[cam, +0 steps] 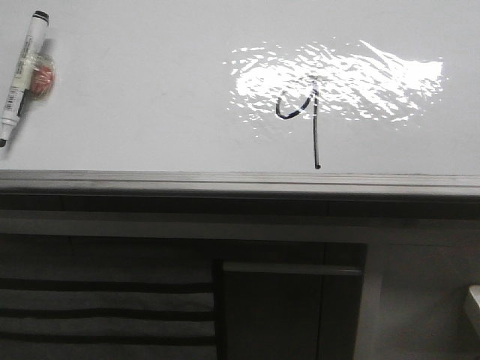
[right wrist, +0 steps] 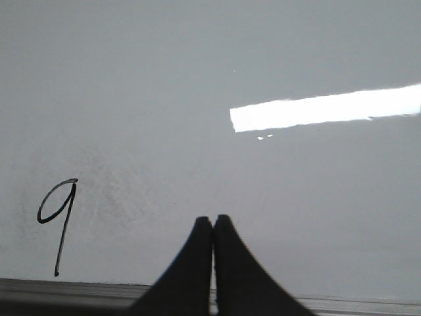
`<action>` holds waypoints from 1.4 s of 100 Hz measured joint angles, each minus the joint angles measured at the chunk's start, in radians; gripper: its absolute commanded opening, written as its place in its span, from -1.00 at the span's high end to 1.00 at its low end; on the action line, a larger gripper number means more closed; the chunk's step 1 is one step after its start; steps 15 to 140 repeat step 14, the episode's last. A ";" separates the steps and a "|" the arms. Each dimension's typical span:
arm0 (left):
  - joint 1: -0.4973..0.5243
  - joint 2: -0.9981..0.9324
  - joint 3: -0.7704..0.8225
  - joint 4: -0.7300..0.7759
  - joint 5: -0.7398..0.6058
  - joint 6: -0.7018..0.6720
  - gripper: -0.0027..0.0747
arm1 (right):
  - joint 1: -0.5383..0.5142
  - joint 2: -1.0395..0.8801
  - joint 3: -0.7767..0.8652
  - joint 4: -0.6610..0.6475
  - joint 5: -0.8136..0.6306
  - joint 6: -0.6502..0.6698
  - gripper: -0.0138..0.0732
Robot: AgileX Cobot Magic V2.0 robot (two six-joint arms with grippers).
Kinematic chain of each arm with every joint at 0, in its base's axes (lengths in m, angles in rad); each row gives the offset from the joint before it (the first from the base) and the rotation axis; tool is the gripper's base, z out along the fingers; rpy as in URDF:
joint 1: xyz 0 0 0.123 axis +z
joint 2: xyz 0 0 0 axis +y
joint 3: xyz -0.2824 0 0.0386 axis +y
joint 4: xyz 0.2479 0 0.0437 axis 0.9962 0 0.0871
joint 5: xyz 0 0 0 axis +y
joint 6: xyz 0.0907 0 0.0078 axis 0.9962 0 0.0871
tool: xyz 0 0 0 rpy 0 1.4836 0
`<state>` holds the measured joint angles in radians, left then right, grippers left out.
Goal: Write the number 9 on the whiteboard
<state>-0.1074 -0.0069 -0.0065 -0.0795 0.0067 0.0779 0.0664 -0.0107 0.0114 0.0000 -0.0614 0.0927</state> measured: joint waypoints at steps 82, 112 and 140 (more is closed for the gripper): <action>0.000 0.000 0.000 0.000 0.000 0.000 0.98 | 0.000 0.000 0.000 0.000 -0.001 0.000 0.85; 0.000 0.000 0.000 0.000 0.000 0.000 0.98 | 0.000 0.000 0.000 0.000 -0.001 0.000 0.85; 0.000 0.000 0.000 0.000 0.000 0.000 0.98 | 0.000 0.000 0.000 0.000 -0.001 0.000 0.85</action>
